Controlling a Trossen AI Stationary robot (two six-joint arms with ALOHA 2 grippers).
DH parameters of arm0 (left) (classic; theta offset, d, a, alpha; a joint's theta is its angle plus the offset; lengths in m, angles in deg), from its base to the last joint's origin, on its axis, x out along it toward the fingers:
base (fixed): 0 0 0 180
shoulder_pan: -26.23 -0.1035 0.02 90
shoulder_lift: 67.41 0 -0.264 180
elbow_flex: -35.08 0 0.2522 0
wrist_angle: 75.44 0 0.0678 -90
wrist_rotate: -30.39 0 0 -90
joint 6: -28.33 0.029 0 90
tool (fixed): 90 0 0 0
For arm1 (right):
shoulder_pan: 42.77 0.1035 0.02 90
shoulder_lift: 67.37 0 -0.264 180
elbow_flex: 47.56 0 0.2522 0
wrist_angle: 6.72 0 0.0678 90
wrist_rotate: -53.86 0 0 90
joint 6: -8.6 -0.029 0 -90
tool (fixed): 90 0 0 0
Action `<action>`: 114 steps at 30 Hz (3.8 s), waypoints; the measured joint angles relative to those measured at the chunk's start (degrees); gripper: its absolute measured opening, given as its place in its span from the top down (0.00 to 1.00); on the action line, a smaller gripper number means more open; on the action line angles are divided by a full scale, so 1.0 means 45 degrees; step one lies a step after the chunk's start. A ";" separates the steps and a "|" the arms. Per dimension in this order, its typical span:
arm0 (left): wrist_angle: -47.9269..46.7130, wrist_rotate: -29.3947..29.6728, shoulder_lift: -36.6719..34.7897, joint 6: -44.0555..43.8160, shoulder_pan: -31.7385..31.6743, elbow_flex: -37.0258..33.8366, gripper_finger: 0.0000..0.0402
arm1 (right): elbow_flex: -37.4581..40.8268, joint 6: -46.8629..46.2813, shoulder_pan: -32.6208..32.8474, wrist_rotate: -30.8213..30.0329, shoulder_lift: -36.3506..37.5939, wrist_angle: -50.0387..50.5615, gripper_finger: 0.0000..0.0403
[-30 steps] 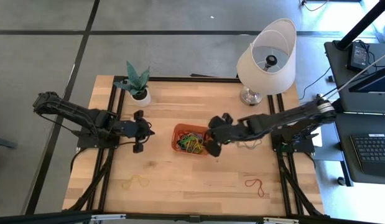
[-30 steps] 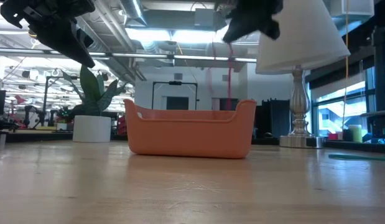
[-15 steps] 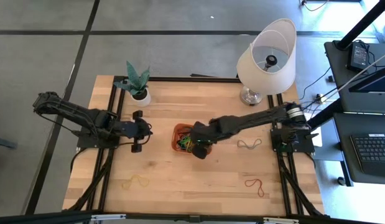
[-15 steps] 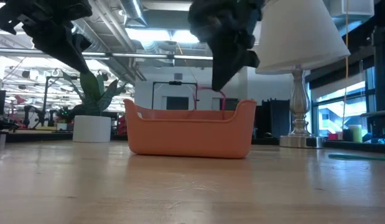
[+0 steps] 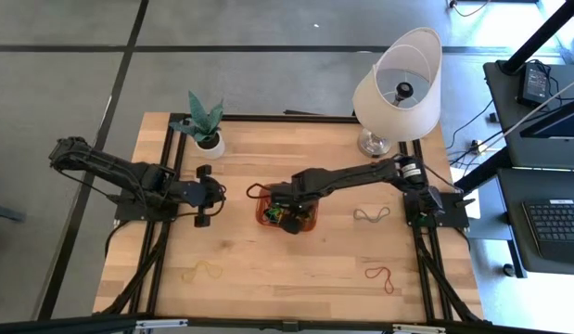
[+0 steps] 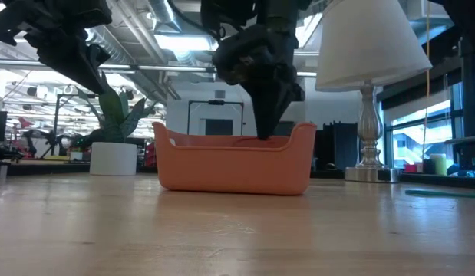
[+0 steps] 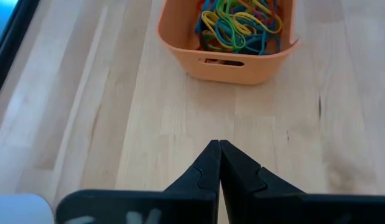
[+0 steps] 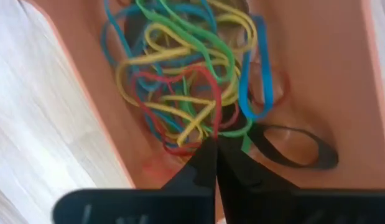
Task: Pick and place rubber bands into bin
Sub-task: Put the red rubber band into the orange bin, then put the yellow rubber band into the orange bin
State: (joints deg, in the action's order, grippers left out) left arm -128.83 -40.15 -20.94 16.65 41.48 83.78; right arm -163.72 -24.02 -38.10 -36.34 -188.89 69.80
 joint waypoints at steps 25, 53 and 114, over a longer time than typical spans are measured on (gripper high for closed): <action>0.0114 -0.0005 0.0000 -0.0283 0.0000 0.0000 1.00 | 0.0008 -0.0001 0.0022 -0.0058 0.0551 -0.1187 0.66; 0.0244 -0.0599 0.0017 -0.1112 0.0010 0.0006 0.99 | 0.6302 -0.0373 0.0690 -0.2079 0.5902 -0.7191 0.87; -0.3439 -0.4674 1.1492 -1.9245 0.7936 0.5161 0.64 | 1.7746 -0.3648 0.3541 -0.2809 1.7355 -1.0088 0.98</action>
State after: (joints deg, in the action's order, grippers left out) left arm -144.30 -61.18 30.78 -69.95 77.19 107.00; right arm -83.86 -40.44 -22.17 -48.98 -110.79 24.40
